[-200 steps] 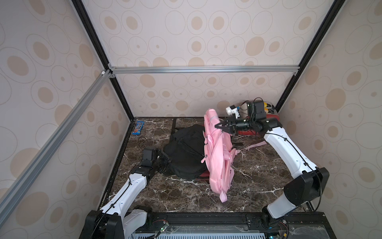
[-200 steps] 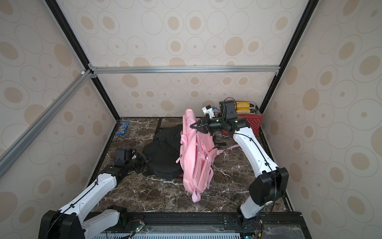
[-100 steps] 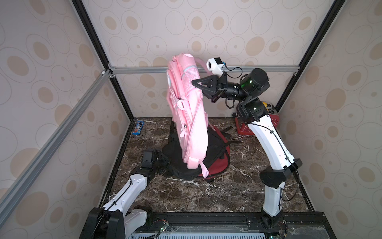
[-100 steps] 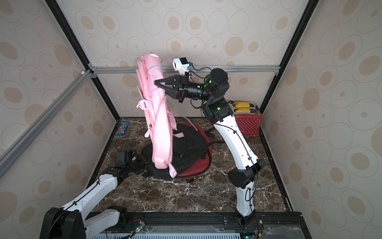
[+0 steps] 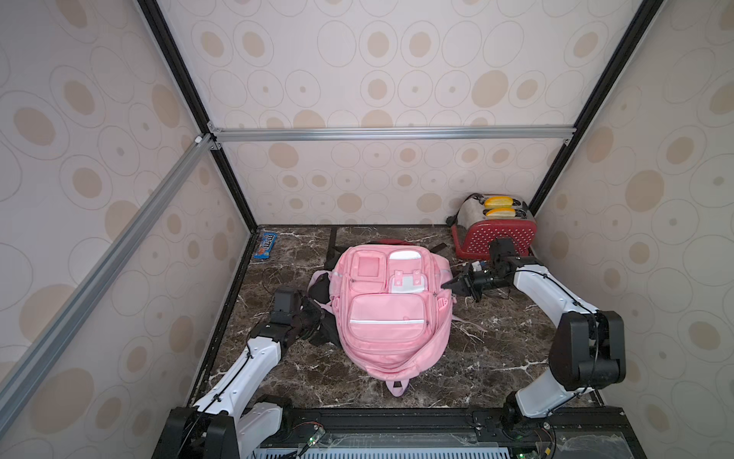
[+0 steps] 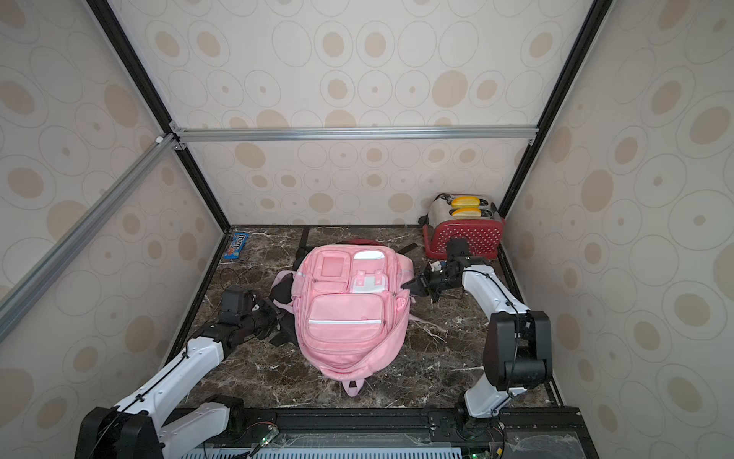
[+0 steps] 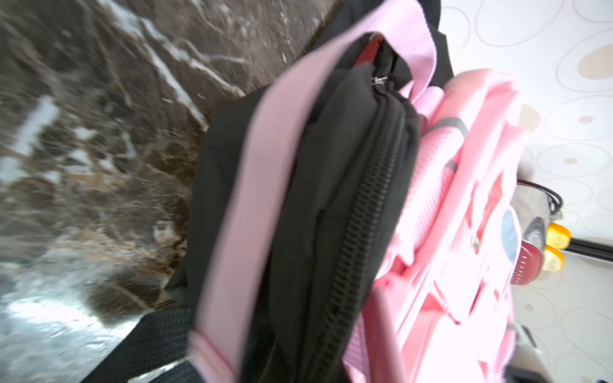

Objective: Zip up the backpack
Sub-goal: Place the backpack on the backpack.

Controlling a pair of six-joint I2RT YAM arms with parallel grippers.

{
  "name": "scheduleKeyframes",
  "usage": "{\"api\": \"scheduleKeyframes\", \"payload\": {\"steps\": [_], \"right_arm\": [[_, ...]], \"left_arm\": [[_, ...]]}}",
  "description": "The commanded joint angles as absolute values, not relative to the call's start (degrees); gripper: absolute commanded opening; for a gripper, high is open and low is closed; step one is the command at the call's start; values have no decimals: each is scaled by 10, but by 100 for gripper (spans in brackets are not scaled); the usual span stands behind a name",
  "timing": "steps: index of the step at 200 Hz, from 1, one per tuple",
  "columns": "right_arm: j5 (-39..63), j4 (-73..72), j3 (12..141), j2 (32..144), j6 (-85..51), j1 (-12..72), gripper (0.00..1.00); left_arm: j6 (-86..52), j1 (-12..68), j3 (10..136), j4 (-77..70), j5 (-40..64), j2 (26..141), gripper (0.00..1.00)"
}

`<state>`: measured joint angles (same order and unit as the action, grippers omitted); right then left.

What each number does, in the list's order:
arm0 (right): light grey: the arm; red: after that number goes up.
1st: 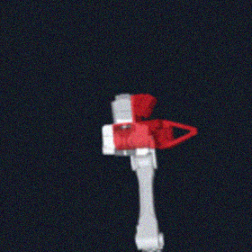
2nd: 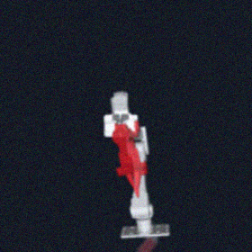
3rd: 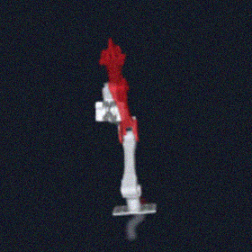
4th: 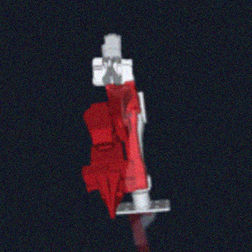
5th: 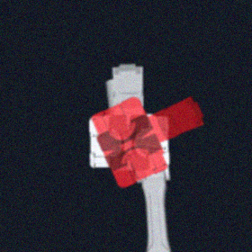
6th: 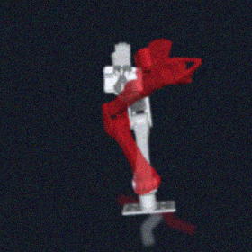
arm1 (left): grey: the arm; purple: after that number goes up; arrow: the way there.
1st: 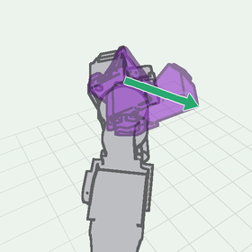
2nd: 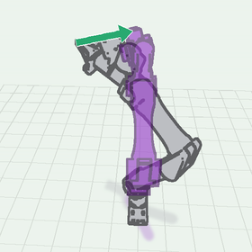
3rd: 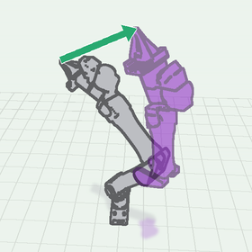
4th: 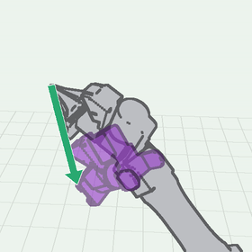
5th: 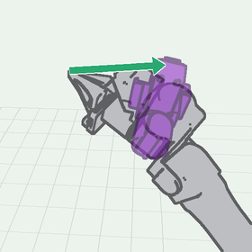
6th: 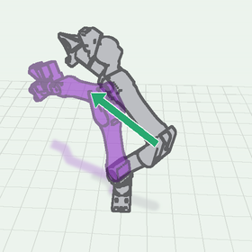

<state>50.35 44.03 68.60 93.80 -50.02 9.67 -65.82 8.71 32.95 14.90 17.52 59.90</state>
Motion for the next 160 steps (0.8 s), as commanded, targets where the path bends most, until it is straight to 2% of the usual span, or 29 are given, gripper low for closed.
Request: {"api": "scheduleKeyframes", "payload": {"steps": [1,38,61,78,93,107,136,160], "right_arm": [[477,598,696,958,-325,107,0],[355,678,753,992,-263,106,0],[292,704,796,1014,-238,105,0],[304,705,828,1039,-233,105,0],[328,697,853,1057,-237,106,0],[358,688,871,1070,-243,105,0],[419,656,872,1086,-269,104,0],[466,616,859,1095,-305,104,0]], "left_arm": [[-623,84,388,237,161,579,32],[-505,82,534,458,50,578,60],[-413,79,622,521,1,617,63],[-381,57,612,455,102,647,63],[-391,41,570,339,246,674,61],[-403,35,549,271,320,696,59],[-446,20,503,168,428,716,59],[-458,20,472,134,468,732,59]]}}
